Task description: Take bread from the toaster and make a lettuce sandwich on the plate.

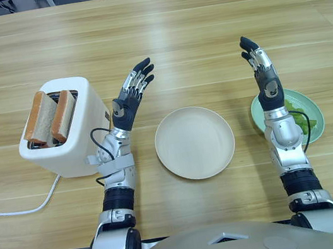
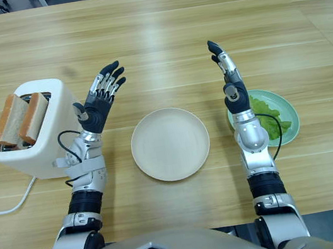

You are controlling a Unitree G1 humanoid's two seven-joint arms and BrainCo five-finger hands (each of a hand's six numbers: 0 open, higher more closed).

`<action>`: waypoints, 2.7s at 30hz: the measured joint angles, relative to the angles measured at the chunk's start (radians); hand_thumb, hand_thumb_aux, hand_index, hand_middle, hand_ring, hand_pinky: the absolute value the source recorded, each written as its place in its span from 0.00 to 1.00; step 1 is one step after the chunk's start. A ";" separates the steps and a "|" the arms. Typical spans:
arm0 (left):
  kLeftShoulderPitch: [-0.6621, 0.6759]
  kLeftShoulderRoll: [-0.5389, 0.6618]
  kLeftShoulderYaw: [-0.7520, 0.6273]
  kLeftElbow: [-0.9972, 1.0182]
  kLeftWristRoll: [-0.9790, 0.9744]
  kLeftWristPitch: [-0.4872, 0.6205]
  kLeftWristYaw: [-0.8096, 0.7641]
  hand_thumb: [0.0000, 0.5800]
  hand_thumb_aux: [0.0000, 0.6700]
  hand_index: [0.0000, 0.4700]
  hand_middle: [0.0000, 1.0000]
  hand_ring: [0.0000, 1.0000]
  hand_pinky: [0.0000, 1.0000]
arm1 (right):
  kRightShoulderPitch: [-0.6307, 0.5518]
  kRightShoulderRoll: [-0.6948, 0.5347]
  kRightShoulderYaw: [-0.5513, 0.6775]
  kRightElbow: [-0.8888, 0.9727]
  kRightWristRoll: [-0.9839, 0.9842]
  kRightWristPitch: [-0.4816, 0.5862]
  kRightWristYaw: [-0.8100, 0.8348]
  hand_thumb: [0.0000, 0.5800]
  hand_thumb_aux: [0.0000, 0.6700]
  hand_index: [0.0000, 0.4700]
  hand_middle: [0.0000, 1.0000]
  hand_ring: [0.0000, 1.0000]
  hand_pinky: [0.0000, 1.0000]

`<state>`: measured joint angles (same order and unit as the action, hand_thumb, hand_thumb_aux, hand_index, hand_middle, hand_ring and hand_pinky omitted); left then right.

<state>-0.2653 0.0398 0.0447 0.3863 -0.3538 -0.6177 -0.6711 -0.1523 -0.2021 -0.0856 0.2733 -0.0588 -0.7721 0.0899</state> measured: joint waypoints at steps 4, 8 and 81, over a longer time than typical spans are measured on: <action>-0.001 0.001 0.000 0.000 -0.004 0.002 -0.002 0.00 0.00 0.00 0.00 0.00 0.00 | 0.000 0.000 0.000 0.000 -0.006 0.000 0.000 0.00 0.00 0.00 0.00 0.00 0.00; -0.004 0.001 0.000 0.000 0.004 -0.003 0.002 0.00 0.00 0.00 0.00 0.00 0.00 | -0.001 0.000 0.000 0.000 -0.010 0.000 0.000 0.00 0.00 0.00 0.00 0.00 0.00; 0.348 1.010 0.333 -0.083 0.768 0.127 0.456 0.00 0.00 0.00 0.00 0.00 0.00 | 0.059 -0.024 -0.001 -0.099 -0.017 0.049 -0.012 0.00 0.00 0.00 0.00 0.00 0.00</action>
<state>0.0827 1.0496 0.3779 0.3036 0.4144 -0.4911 -0.2154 -0.0930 -0.2257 -0.0865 0.1743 -0.0754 -0.7234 0.0777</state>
